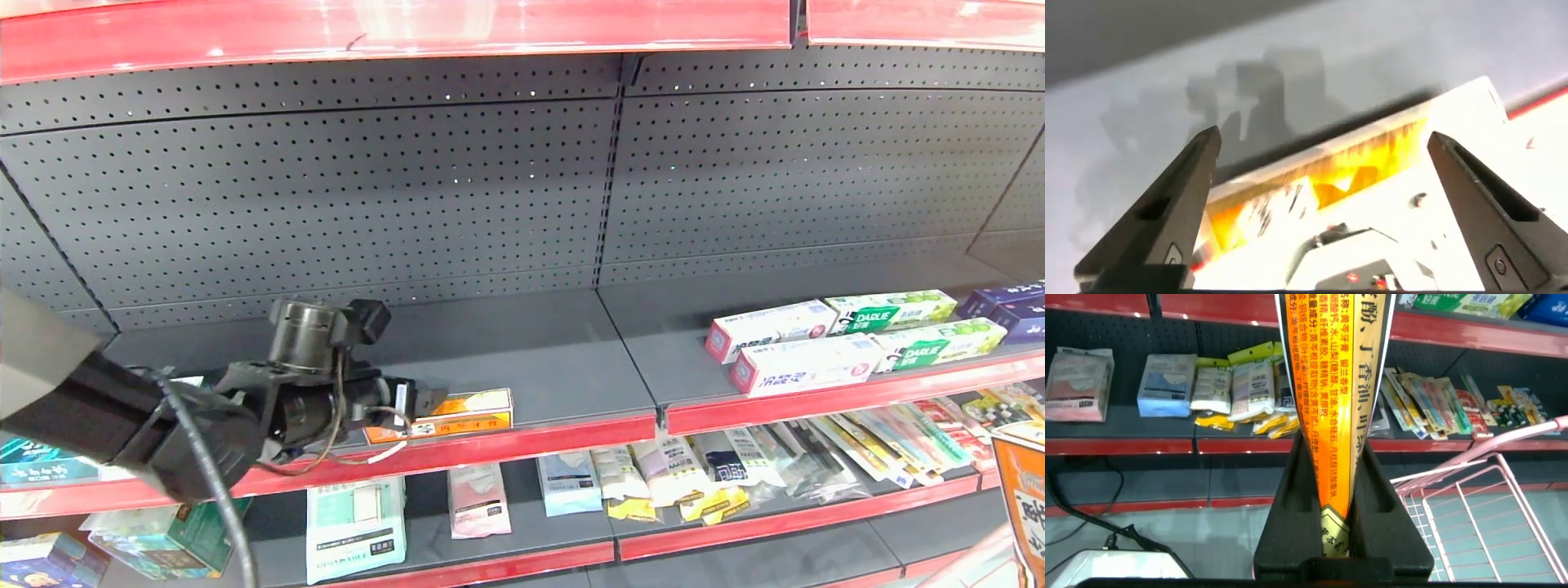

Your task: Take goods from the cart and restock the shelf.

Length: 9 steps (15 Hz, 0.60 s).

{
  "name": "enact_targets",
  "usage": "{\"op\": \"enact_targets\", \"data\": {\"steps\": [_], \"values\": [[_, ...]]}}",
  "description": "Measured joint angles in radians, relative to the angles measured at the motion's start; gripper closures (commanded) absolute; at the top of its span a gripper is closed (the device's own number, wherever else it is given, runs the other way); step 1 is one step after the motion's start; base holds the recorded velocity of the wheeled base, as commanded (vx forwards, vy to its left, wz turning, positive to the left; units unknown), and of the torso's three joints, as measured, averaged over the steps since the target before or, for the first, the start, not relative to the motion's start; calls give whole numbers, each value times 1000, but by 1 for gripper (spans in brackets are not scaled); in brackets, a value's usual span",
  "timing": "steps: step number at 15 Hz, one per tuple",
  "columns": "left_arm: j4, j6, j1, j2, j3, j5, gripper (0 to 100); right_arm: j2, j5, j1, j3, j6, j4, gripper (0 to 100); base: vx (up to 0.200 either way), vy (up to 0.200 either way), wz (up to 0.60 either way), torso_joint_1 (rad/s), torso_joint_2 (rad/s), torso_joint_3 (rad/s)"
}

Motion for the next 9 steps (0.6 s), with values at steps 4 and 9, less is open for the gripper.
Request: {"op": "enact_targets", "data": {"steps": [4,9], "values": [[-74,28,66,-236,240,-42,0,124,48,-1,-119,21,-11,100,0,0,0,0,0,0],[-10,39,87,-691,461,-60,0,324,82,0,-220,20,-17,100,0,0,0,0,0,0]]}}
